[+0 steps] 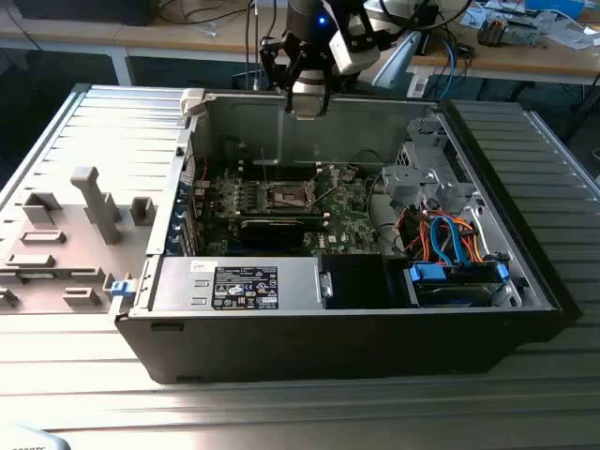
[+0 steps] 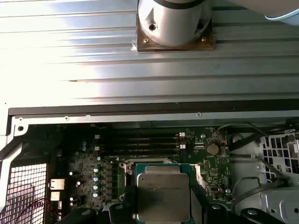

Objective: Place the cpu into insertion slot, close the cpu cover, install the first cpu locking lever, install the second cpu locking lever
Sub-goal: 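Place the cpu into insertion slot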

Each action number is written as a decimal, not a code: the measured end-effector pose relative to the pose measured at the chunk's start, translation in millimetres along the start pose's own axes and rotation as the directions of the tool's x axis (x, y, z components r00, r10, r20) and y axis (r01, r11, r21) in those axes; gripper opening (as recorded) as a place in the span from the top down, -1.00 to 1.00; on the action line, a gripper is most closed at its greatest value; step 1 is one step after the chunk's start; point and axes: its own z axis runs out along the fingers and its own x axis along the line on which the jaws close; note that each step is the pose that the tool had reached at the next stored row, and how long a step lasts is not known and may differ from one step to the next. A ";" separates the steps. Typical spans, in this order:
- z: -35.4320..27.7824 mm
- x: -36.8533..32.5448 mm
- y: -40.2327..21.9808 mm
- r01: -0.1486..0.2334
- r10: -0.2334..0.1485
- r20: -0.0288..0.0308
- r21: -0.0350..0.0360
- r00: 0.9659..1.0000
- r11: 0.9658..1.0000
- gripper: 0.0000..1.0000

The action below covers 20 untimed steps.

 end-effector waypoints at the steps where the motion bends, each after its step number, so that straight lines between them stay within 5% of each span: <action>1: 0.0 0.0 0.0 0.000 0.000 0.000 0.000 1.000 1.000 -0.08; 4: 0.1 1.8 -0.1 0.000 0.000 0.000 -0.001 1.000 1.000 -0.08; 16: 0.6 29.0 -0.8 -0.001 0.001 0.000 -0.001 1.000 1.000 -0.08; 20: 0.8 32.0 -1.7 -0.002 0.002 0.000 -0.001 1.000 1.000 -0.08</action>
